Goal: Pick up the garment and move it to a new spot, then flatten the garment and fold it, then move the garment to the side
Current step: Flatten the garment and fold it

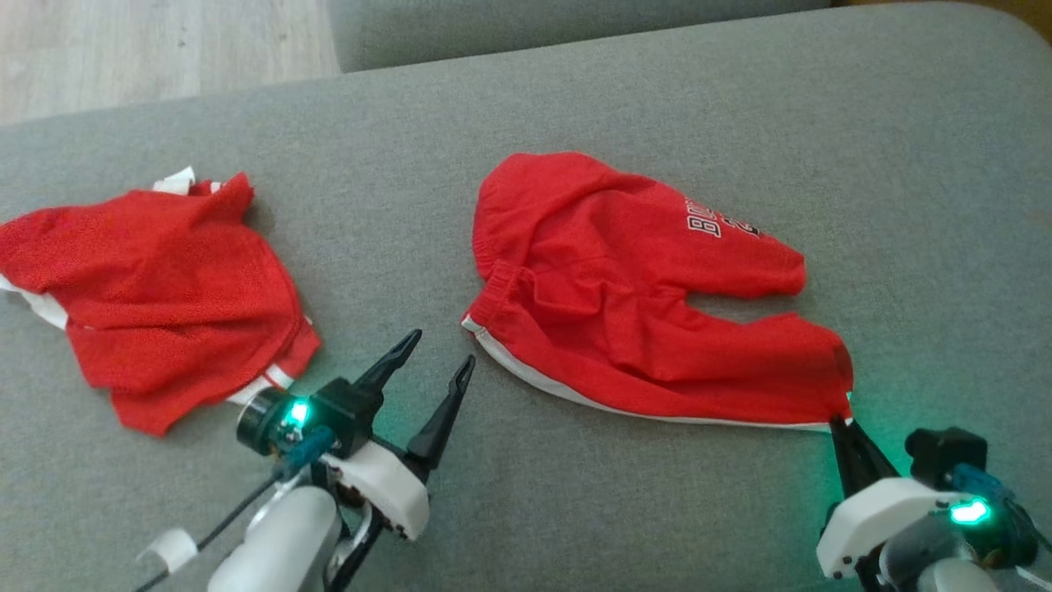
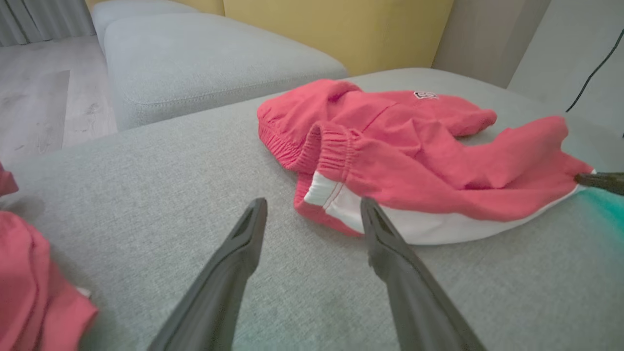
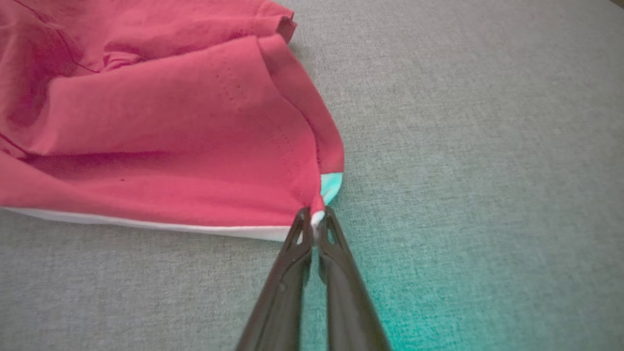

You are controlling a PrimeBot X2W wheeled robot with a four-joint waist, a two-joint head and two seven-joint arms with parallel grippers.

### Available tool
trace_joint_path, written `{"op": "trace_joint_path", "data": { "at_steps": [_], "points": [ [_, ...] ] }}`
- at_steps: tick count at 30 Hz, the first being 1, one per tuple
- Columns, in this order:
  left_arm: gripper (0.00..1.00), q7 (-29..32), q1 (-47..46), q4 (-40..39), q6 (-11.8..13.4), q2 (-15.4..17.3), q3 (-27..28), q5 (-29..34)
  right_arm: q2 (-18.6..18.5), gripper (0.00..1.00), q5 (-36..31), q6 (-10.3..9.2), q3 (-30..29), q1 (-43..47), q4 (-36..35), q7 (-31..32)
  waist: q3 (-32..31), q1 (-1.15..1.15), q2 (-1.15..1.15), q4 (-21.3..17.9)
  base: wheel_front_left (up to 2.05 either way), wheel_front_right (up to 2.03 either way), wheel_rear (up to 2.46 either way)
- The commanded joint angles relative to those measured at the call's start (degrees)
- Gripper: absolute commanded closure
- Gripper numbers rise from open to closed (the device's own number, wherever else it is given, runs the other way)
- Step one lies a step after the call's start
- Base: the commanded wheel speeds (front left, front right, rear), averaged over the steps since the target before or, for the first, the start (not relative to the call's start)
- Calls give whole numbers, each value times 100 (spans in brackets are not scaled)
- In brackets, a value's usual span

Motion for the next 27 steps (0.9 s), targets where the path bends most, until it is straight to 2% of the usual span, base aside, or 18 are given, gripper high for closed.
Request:
{"op": "trace_joint_path", "data": {
  "at_steps": [1,13,27],
  "points": [
    [0,31,-404,-40,-38,166,96,8,-34,100,6,-4,108,-240,-197,-31,47,0,0,-33,0,0,0],
    [0,-21,-1230,587,-78,336,-887,-488,-34,100,16,-4,177,-407,-153,-73,245,0,0,-246,0,0,0],
    [0,-270,-1563,974,-80,361,-1343,-844,-34,100,7,-4,200,-474,-95,-113,288,0,0,-258,0,0,0]
  ]
}}
